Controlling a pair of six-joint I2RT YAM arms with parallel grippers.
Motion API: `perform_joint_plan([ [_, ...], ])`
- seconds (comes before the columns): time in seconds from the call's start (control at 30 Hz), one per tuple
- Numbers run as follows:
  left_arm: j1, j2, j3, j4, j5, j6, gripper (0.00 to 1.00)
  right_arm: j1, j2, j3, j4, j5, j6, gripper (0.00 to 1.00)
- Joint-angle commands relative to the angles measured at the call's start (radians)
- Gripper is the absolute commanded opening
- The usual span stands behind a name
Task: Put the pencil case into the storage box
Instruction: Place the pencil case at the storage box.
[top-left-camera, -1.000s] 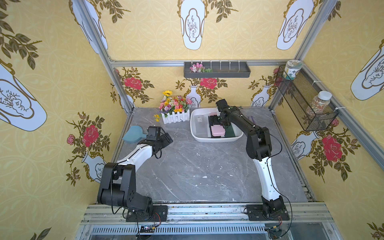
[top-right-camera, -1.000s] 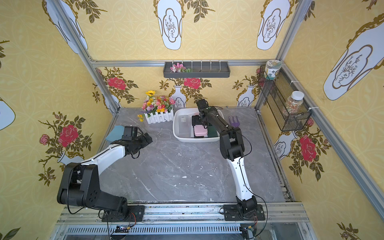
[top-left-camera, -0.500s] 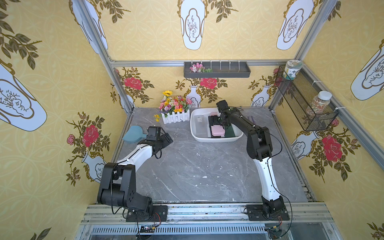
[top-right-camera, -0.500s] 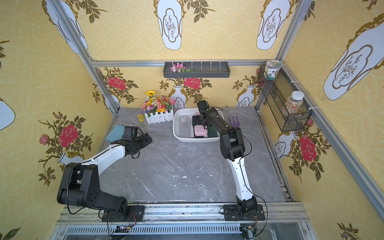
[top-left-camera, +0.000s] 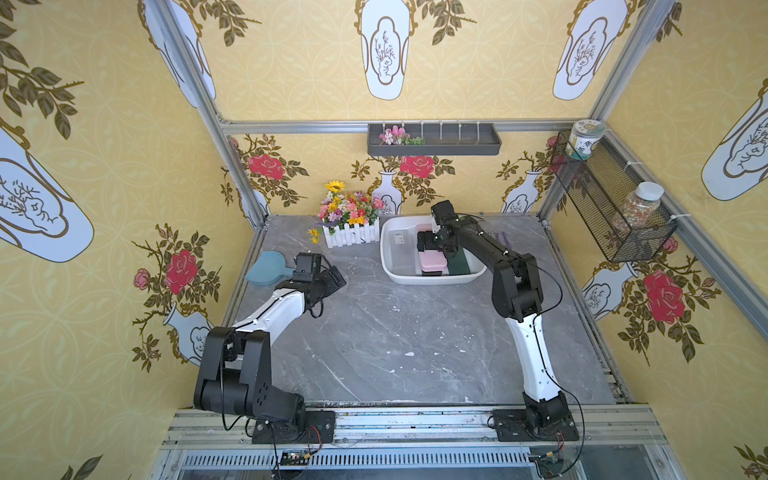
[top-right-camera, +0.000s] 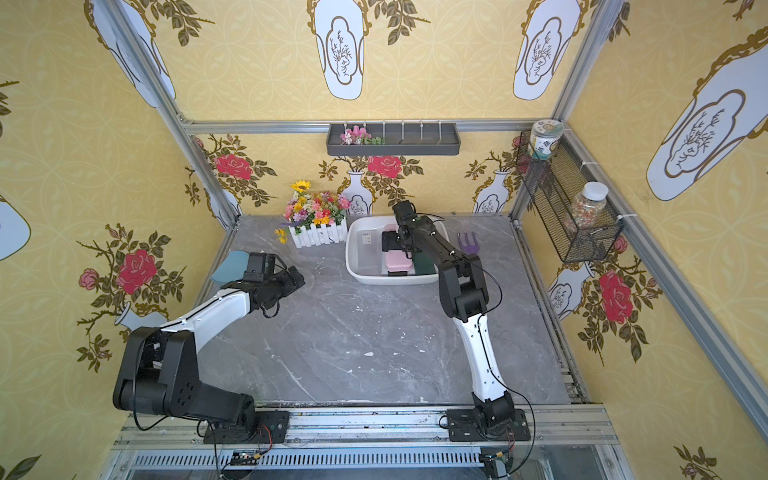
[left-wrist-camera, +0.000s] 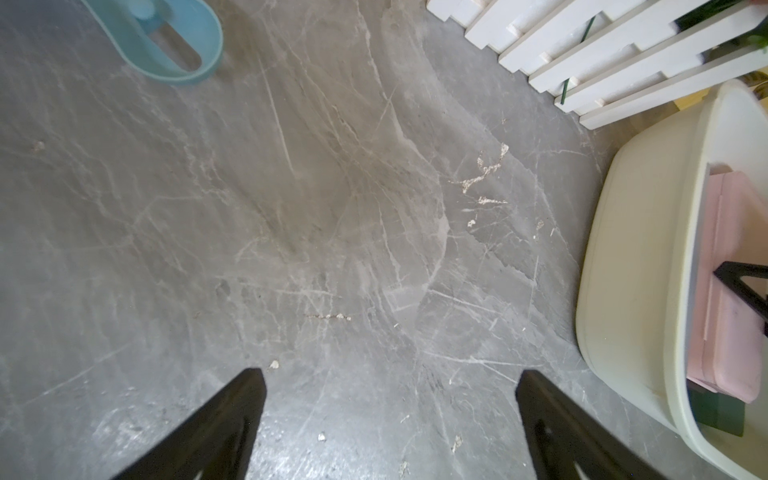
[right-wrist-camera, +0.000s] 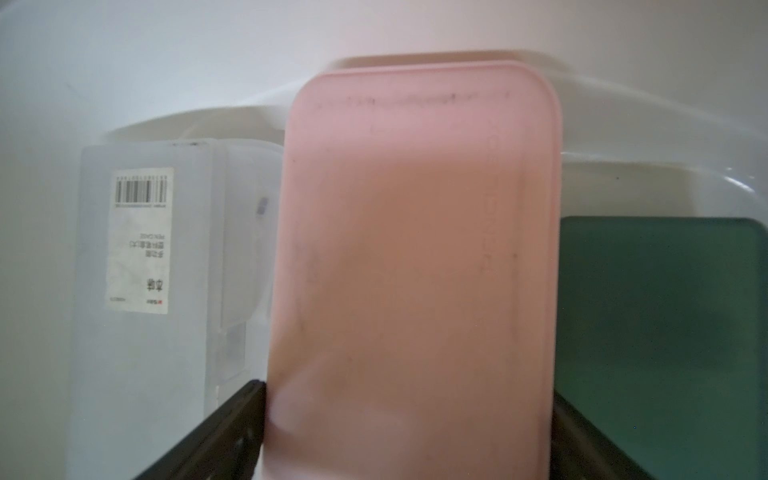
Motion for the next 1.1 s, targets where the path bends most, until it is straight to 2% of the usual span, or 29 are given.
perform_joint_plan([
  [0.0, -0.003, -0.002, -0.006, 0.006, -0.001, 0.014, 1.00, -0.009, -0.037, -0.072, -0.032, -0.050, 0.005, 0.97],
  [0.07, -0.007, -0.001, -0.005, 0.012, 0.009, 0.018, 1.00, -0.015, -0.048, -0.065, -0.042, -0.058, 0.012, 0.97],
  [0.17, -0.023, -0.005, -0.006, 0.031, 0.024, 0.029, 1.00, -0.042, -0.079, -0.121, 0.038, -0.191, 0.052, 0.97],
  [0.3, -0.057, -0.026, -0.002, 0.091, 0.088, 0.056, 1.00, -0.034, -0.050, -0.063, -0.030, -0.147, 0.019, 0.97],
  [0.4, -0.120, -0.028, 0.034, 0.168, 0.125, 0.080, 1.00, -0.042, -0.036, -0.049, -0.049, -0.151, 0.019, 0.97],
  [0.47, -0.177, 0.020, 0.117, 0.163, 0.104, 0.105, 1.00, -0.043, -0.025, -0.028, -0.065, -0.155, 0.019, 0.97],
  [0.7, -0.366, 0.370, 0.538, 0.039, 0.027, 0.181, 1.00, -0.043, 0.030, 0.073, -0.144, -0.150, 0.030, 0.97],
  [0.9, -0.449, 0.521, 0.705, 0.065, 0.022, 0.193, 1.00, -0.042, 0.075, 0.149, -0.218, -0.108, 0.028, 0.97],
  [1.07, -0.503, 0.633, 0.861, -0.073, -0.068, 0.246, 1.00, -0.038, 0.085, 0.156, -0.232, -0.087, 0.025, 0.97],
])
